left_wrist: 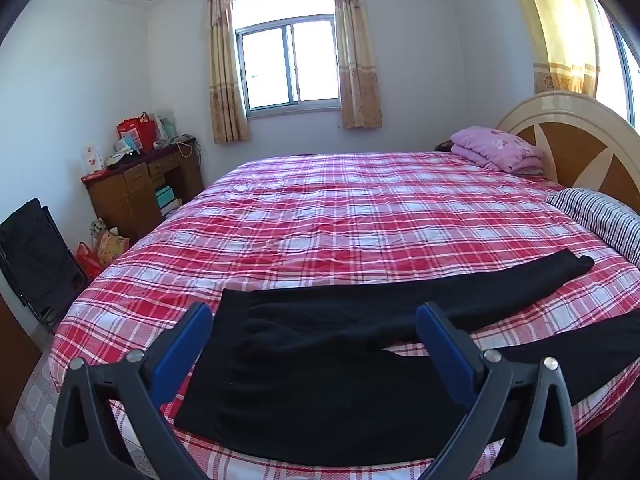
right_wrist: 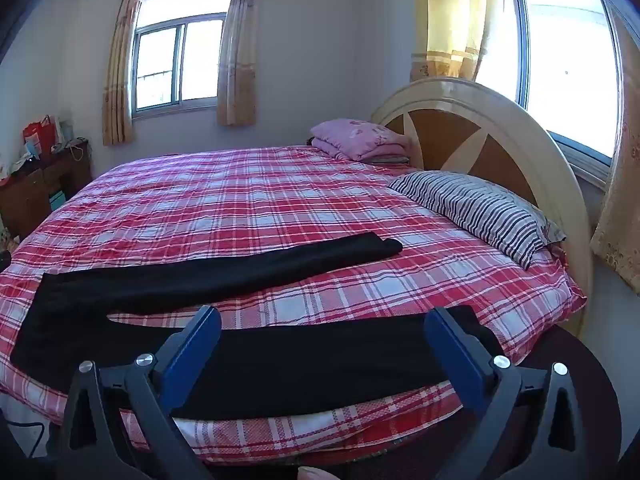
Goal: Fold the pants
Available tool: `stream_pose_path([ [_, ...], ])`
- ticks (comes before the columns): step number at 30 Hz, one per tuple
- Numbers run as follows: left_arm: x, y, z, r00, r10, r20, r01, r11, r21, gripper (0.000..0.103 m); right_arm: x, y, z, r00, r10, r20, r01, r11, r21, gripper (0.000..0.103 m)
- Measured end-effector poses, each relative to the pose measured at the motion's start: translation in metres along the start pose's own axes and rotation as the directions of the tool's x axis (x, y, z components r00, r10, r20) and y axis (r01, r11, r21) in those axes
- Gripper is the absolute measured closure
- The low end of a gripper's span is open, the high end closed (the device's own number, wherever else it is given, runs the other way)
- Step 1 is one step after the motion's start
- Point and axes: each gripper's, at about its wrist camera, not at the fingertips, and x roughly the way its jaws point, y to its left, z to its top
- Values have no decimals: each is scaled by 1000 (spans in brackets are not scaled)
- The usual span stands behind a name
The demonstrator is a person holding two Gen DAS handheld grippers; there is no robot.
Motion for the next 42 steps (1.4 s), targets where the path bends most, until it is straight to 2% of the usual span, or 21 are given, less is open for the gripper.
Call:
stream_pose_path([
  [11, -6, -11, -8, 1000, 5, 4, -5, 1000, 11, 0, 4, 3, -3, 1000, -2, -3, 2, 1000, -17, 1],
  [21, 5, -1, -4, 1000, -6, -21, 6, 1000, -4, 0, 5, 3, -1, 1000, 8, -13, -8, 1000, -19, 1],
  [42, 10, -4, -7, 999, -7, -33, 7, 1000, 11, 0, 7, 4, -4, 1000, 8, -17, -8, 1000, -23, 1],
])
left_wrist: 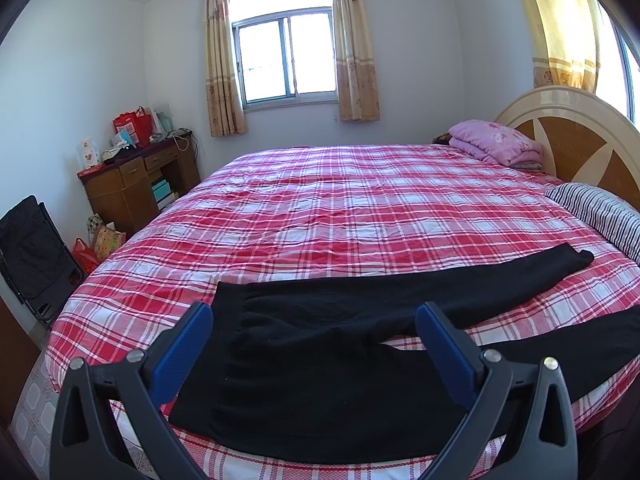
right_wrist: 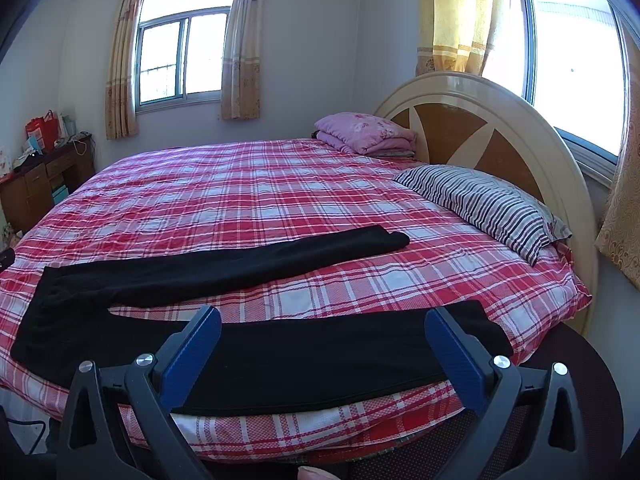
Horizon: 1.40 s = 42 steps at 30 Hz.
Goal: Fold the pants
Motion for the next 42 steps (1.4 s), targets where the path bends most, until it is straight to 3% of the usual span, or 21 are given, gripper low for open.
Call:
stream_pose_path([
  [42, 1, 0, -2, 1000, 0, -4, 0, 1000, 4, 0, 4, -1, -3, 1000, 4, -8, -4, 1000, -1, 1],
])
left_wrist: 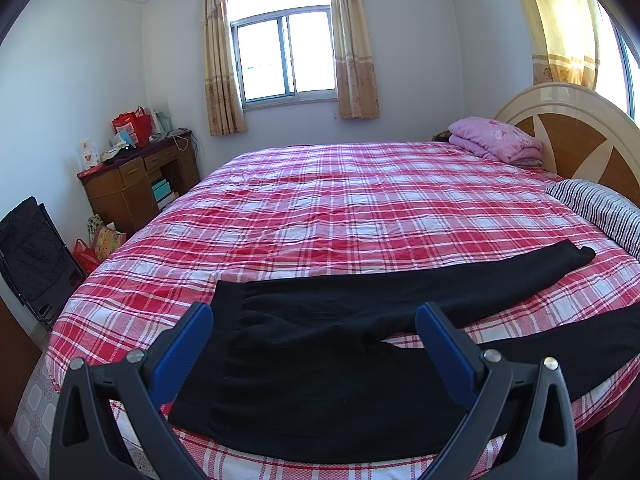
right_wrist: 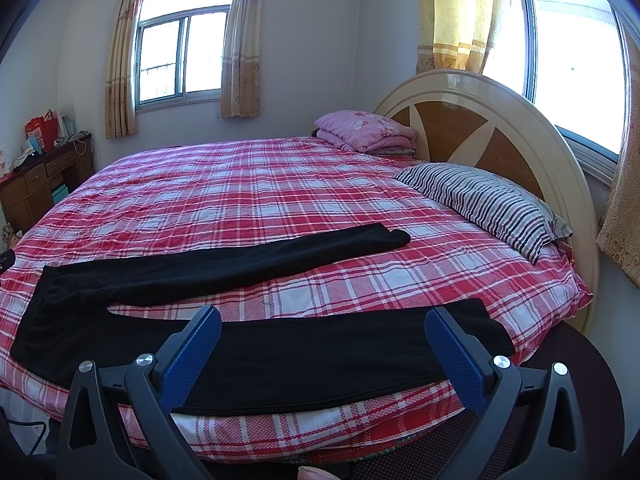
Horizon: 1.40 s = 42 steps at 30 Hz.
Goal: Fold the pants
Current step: 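Lower both tools onto the pants waistband and close both grippers on it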
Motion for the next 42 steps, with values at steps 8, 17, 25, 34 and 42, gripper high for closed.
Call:
stream_pose_path([
  [8, 1, -1, -1, 1000, 1, -2, -1, 1000, 3, 0, 1, 0, 0, 1000, -2, -3, 2, 1000, -1, 1],
  [17, 60, 30, 12, 997, 68, -33, -67, 997, 30, 0, 28, -9, 5, 999, 47, 13, -47, 999, -9, 1],
  [25, 154, 113, 15, 974, 123, -191, -119, 992, 32, 0, 94, -19, 27, 996, 89, -10, -89, 996, -32, 1],
  [34, 227, 140, -1, 937, -21, -349, 10, 999, -36, 21, 176, -47, 52, 987, 86, -134, -88, 996, -7, 2],
  [42, 288, 148, -18, 878, -103, -468, 61, 993, -105, 48, 231, -71, 71, 971, 94, -221, -82, 994, 66, 7],
])
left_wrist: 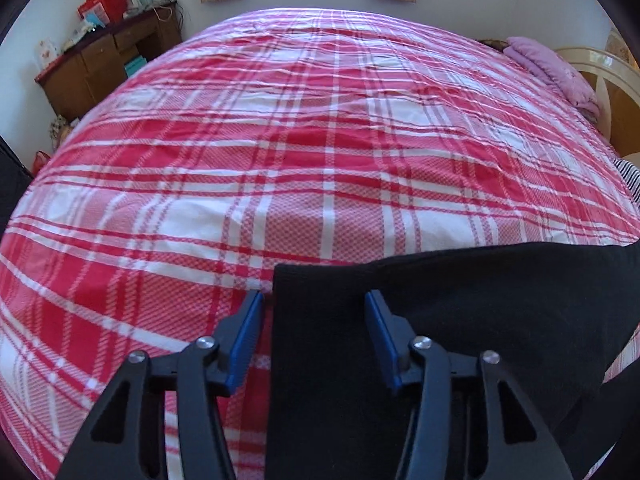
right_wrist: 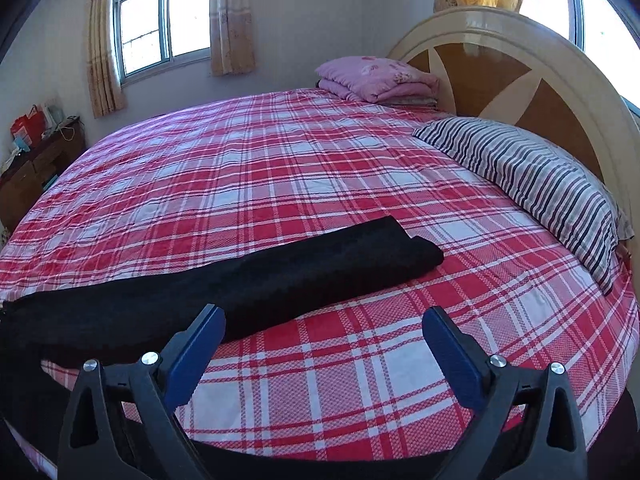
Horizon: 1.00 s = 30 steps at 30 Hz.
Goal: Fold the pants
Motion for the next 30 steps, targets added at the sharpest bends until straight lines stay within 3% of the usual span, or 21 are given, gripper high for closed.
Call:
stream_pose_path([
  [2, -1, 2, 1, 999, -33, 10, 33, 999, 0, 48, 16, -12, 7, 999, 9, -38, -8, 999, 33, 22],
  [5, -1, 9, 4, 997, -74, 4, 74, 997, -12, 49, 39, -32, 18, 996, 8, -90, -1, 997, 77, 27],
  [7, 1, 12, 7, 993, -115, 14, 115, 993, -14, 56, 54, -49, 30, 993, 2, -114, 11, 994, 113, 27],
  [12, 2, 4, 8, 991, -136, 3, 136, 990, 28, 83, 81, -78, 56, 990, -24, -138, 43, 990, 137, 31],
  [17, 5, -4, 12, 993, -118, -22, 119, 992, 40, 86, 117, -88, 81, 983, -33, -181, 52, 993, 103, 38],
  [27, 13, -2, 17, 987, -149, -52, 150, 989, 13, 85, 192, -92, 101, 961, -7, -277, 25, 998, 63, 39],
  [28, 13, -2, 17, 986, -159, -59, 159, 987, 10, 85, 197, -92, 100, 959, -2, -285, 21, 998, 64, 41],
  [30, 15, -3, 17, 985, -161, -61, 162, 987, 12, 85, 210, -94, 96, 945, 40, -326, -14, 997, 80, 57],
])
